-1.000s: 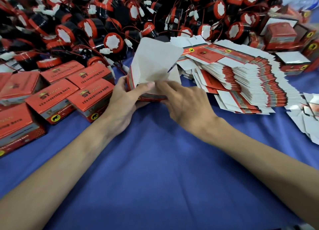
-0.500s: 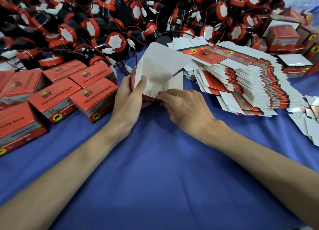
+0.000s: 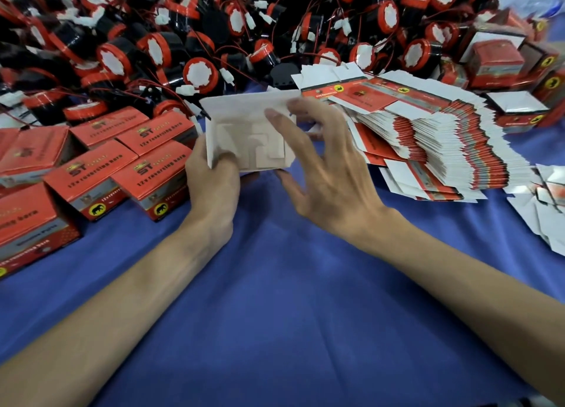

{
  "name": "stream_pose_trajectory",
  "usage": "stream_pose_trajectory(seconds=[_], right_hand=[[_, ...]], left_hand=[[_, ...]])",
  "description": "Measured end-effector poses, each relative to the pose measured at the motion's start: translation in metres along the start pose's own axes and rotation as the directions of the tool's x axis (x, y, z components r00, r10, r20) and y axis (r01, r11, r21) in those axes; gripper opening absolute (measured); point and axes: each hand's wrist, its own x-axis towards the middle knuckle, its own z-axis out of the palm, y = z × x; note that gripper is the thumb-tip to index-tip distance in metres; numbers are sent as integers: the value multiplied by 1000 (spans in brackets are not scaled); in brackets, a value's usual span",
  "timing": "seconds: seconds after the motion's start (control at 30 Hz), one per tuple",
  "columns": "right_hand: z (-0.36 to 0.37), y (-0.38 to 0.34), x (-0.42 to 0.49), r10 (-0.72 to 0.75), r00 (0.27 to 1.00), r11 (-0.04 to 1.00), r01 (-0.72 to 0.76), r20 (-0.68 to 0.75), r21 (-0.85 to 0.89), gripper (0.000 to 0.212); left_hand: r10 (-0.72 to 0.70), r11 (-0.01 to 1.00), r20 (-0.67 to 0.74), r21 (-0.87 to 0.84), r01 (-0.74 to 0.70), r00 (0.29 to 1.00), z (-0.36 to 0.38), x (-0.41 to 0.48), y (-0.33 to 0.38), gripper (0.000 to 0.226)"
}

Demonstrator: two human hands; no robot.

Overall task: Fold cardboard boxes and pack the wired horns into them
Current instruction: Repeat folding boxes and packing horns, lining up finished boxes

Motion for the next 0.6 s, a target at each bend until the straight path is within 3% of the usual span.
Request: stream_pose_trajectory(seconds=[0.1,0.2,0.33,0.4,0.47,0.5,0.57,0.6], right_hand=[[7,5,-4,74,997,990,-73,-4,120,59],[10,9,-7,163,980,939,-191,118,287,54],[6,14,-10,266,930,829,-355,254,432,52],[4,14,-9,346,873,724,-481,343,494,58],[6,9,-4,358,814,518,-580,457,629,43],[8,8,1,407,771,331,-624,490,708,30],[11,17,15,555,624,-17,-653,550,758,17],[12,24,23,587,572,-88,-659,573,747,23]], left_hand=[[6,1000,-2,26,-6,1000,-3,-1,-1,42],[28,992,104,120,-41,994,-2,-2,0,25],[196,922,215,292,-255,957,-1,-6,0,72],[251,901,228,300,-313,941,-2,-7,0,83],[266,912,199,265,-313,943,-4,-6,0,76],[269,916,171,258,-306,948,-5,-5,1,68],[260,924,112,259,-280,959,-5,-6,2,52],[251,927,92,265,-267,964,-5,-6,3,50]])
